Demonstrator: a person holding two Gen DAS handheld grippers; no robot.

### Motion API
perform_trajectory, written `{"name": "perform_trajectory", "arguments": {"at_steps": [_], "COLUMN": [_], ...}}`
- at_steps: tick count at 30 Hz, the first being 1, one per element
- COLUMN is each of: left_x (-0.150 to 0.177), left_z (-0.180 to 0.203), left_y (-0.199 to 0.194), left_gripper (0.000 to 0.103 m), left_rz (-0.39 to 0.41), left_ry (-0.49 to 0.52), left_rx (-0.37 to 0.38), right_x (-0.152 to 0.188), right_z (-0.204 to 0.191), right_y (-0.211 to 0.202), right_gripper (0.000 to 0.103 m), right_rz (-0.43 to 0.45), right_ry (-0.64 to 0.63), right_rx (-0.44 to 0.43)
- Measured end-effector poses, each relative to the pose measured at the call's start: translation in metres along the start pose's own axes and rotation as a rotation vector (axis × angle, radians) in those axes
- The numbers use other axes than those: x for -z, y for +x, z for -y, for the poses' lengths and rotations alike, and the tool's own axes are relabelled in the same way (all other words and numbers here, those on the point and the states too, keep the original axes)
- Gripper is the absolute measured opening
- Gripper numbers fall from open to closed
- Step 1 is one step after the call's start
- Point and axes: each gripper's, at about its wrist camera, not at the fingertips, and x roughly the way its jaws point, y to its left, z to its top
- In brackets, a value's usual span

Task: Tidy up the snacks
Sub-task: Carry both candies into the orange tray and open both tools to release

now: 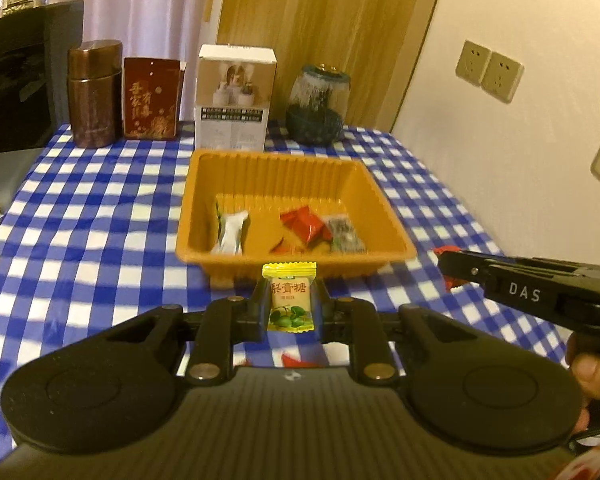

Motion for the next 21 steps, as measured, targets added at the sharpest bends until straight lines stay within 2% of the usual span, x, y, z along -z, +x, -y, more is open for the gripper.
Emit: {"name": "perform_trajectory", "arguments": {"at_steps": [11,21], "left_x": [-0.047,-0.068], "left_z": [-0.013,-0.022], "left_y": [0.058,0.108], "left_gripper": [0.019,0.019], "left_rz": [0.008,-0.015], "left_ry": [0.004,-0.002], "left_rx": [-0.019,-0.012], "right_x": [-0.053,-0.065], "right_z": [0.003,0.011], "right_y": [0.055,0.109], "right_gripper": [0.019,0.019], "right_rz": [0.012,-0.045], "right_ry": [0.001,0.047], "right_rx": [-0.021,-0.036]}}
